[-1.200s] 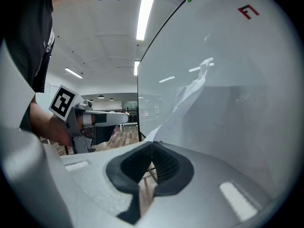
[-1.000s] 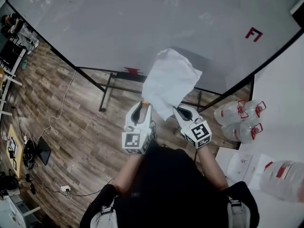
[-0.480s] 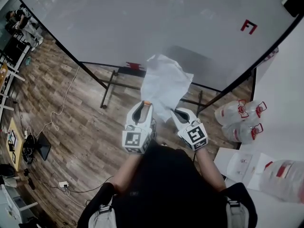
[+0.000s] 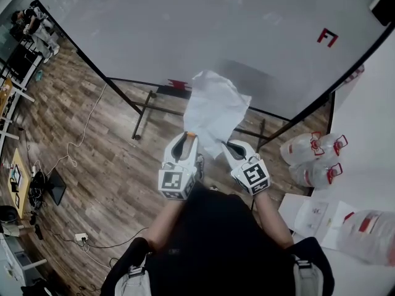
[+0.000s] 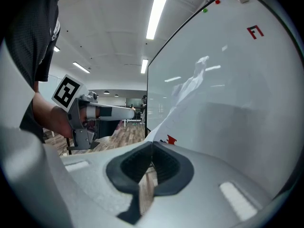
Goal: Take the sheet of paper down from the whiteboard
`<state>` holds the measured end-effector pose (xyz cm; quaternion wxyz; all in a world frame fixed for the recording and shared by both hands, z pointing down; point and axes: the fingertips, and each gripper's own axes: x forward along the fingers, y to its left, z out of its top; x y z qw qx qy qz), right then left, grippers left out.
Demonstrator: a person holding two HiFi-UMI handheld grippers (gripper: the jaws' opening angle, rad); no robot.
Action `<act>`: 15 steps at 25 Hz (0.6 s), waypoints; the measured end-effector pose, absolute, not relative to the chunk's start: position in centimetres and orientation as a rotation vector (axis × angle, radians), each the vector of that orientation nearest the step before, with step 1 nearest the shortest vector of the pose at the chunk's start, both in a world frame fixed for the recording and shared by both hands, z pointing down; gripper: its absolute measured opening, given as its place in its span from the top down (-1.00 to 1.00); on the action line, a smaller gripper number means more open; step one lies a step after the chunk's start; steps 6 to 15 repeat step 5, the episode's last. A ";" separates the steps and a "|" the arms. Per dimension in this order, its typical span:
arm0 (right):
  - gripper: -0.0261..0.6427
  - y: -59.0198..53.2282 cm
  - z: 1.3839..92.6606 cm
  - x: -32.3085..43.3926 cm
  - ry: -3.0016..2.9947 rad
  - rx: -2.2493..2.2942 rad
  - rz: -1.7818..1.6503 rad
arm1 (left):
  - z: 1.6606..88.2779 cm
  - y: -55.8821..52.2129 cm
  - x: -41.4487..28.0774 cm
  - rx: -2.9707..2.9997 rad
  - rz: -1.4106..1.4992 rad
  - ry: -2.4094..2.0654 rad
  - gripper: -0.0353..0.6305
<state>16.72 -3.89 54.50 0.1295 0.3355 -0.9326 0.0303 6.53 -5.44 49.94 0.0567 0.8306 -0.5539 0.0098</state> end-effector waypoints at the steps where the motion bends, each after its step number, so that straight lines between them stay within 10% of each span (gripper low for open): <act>1: 0.91 -3.9 54.5 16.6 -2.708 0.971 0.082 | 49.9 -5.4 6.4 2.515 0.030 -1.683 0.49; 15: 0.91 -4.1 54.6 16.0 -2.702 0.952 0.067 | 49.9 -5.5 5.7 2.501 0.026 -1.693 0.49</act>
